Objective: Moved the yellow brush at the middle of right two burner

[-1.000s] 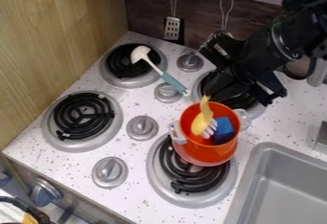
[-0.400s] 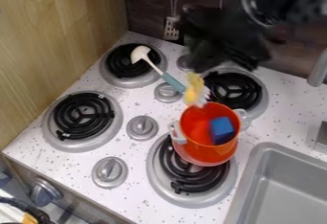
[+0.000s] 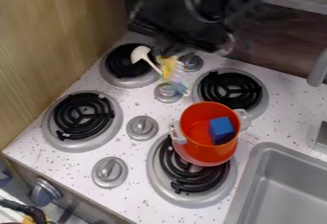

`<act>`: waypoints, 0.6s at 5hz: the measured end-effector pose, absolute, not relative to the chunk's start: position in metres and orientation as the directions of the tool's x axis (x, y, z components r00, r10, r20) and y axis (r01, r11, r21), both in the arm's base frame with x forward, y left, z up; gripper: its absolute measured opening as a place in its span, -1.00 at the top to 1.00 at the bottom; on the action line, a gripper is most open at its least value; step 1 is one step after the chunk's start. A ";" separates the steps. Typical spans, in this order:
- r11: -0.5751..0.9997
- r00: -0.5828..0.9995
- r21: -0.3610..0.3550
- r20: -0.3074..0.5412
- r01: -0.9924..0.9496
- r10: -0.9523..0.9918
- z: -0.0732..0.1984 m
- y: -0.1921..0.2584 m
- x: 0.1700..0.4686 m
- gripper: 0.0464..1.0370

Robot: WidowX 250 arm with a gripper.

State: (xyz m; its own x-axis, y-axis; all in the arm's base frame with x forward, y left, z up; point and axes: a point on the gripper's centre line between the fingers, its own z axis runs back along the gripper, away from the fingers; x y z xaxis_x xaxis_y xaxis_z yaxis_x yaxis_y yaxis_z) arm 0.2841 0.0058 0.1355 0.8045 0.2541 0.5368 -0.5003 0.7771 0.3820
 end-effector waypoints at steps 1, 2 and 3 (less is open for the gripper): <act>0.768 0.761 0.316 0.564 -0.557 0.320 0.117 0.027 0.295 0.98; 0.796 0.745 0.233 0.563 -0.559 0.358 0.084 0.053 0.306 0.98; 0.804 0.742 0.161 0.519 -0.572 0.424 0.050 0.069 0.314 0.98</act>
